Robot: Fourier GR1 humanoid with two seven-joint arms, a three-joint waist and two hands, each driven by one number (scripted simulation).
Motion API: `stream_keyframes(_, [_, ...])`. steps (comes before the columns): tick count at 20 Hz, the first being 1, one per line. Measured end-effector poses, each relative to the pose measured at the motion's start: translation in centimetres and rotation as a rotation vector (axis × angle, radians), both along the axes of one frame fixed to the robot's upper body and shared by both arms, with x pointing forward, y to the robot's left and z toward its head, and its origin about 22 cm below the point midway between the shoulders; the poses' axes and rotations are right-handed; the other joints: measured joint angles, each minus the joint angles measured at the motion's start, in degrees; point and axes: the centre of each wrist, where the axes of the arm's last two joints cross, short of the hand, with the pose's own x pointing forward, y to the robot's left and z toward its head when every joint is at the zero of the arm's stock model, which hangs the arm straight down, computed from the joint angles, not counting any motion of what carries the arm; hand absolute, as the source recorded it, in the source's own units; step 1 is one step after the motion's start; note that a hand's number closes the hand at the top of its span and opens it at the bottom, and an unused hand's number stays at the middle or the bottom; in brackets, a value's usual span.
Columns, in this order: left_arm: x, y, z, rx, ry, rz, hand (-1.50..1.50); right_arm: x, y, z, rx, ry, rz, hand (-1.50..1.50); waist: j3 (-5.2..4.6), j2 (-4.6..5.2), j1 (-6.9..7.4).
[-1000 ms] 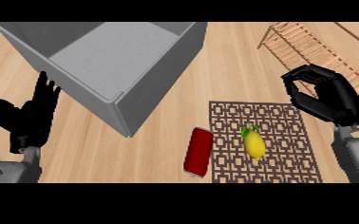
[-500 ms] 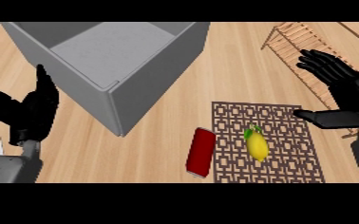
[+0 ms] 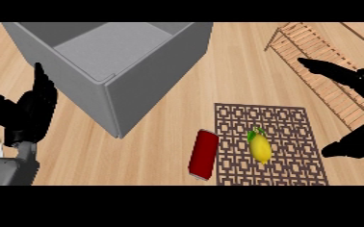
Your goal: Pick the lemon from the placemat and place it in the tiered shelf
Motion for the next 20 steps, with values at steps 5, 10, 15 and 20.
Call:
stream_keyframes(5, [0.4, 0.2, 0.4, 0.000, -0.003, 0.000, 0.00, -1.5, 4.1, 2.0, -0.360, -0.058, 0.013, -1.50, 0.03, 0.11, 0.23])
stream_keyframes(10, [0.6, -0.2, 0.3, -0.003, -0.003, -0.011, 0.00, -2.8, 8.6, 0.4, -0.498, -0.044, -0.023, -1.50, 0.16, 0.34, 0.87])
stream_keyframes(15, [0.7, -0.6, 0.0, 0.001, -0.010, -0.013, 0.00, -3.8, 12.6, -1.5, -0.601, -0.007, -0.027, -1.50, 0.21, 0.41, 1.10])
stream_keyframes(20, [0.7, -0.8, 0.0, -0.003, -0.005, -0.010, 0.00, -4.2, 14.1, -3.2, -0.734, 0.018, -0.044, -1.50, 0.24, 0.43, 1.03])
